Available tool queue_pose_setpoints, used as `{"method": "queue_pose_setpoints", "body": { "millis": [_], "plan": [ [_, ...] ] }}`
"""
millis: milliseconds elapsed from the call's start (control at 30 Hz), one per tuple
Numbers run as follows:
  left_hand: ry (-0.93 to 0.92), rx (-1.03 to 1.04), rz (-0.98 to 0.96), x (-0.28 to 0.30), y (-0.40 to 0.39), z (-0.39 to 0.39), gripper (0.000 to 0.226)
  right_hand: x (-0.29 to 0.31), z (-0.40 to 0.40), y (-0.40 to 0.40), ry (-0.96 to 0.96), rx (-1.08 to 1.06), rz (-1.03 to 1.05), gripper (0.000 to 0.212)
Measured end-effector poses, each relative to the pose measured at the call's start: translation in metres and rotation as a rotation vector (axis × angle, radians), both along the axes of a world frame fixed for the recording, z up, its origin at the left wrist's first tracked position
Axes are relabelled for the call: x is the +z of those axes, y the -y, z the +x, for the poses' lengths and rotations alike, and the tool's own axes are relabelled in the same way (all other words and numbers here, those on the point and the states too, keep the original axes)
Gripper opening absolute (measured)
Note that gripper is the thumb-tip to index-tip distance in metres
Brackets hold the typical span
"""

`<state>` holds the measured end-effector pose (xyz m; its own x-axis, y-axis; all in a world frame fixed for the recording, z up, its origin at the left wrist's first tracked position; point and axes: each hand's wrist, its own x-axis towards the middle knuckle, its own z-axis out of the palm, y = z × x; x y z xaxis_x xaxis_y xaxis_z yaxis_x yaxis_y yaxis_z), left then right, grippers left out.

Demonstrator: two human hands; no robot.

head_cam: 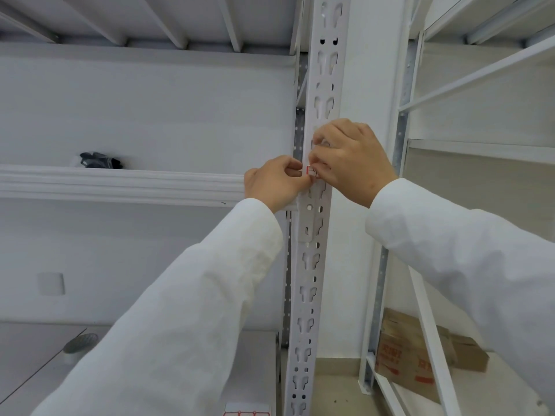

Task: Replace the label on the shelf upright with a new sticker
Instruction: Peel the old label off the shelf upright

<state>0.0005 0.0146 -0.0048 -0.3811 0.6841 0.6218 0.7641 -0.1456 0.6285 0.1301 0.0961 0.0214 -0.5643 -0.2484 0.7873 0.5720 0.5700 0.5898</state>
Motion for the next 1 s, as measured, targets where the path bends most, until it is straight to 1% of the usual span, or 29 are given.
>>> {"method": "queue_pose_setpoints", "body": {
  "millis": [167, 233, 300, 367, 433, 467, 600, 733, 867, 1000],
  "plan": [
    [-0.006, -0.003, -0.004, 0.0, 0.001, -0.001, 0.035, -0.002, 0.001, -0.005, 0.064, 0.081, -0.127, 0.02],
    [-0.004, -0.006, -0.006, 0.0, 0.0, -0.002, 0.034, -0.004, 0.002, -0.004, 0.067, 0.095, -0.18, 0.018],
    [0.0, -0.012, -0.007, -0.001, -0.001, -0.003, 0.034, -0.006, 0.003, -0.001, 0.044, 0.116, -0.236, 0.012],
    [-0.002, -0.016, -0.005, -0.002, -0.002, -0.003, 0.033, -0.008, 0.004, 0.002, -0.021, 0.165, -0.303, 0.007],
    [-0.015, -0.017, -0.002, -0.002, -0.002, -0.002, 0.032, -0.009, 0.004, 0.005, -0.081, 0.214, -0.329, 0.008],
    [-0.02, -0.017, 0.001, -0.002, -0.001, -0.002, 0.032, -0.008, 0.004, 0.007, -0.079, 0.21, -0.3, 0.01],
    [-0.014, -0.028, 0.006, -0.001, 0.0, -0.001, 0.03, -0.004, -0.003, 0.005, 0.017, 0.1, -0.053, 0.016],
    [-0.019, -0.029, 0.008, -0.002, 0.0, -0.002, 0.031, -0.002, -0.005, 0.0, 0.055, 0.033, 0.088, 0.018],
    [-0.014, -0.033, 0.006, -0.002, 0.001, -0.003, 0.034, -0.003, -0.004, -0.004, 0.065, 0.044, 0.094, 0.015],
    [-0.02, -0.027, -0.011, -0.001, 0.003, -0.003, 0.037, -0.007, -0.004, -0.009, 0.066, 0.073, -0.017, 0.009]
  ]
}}
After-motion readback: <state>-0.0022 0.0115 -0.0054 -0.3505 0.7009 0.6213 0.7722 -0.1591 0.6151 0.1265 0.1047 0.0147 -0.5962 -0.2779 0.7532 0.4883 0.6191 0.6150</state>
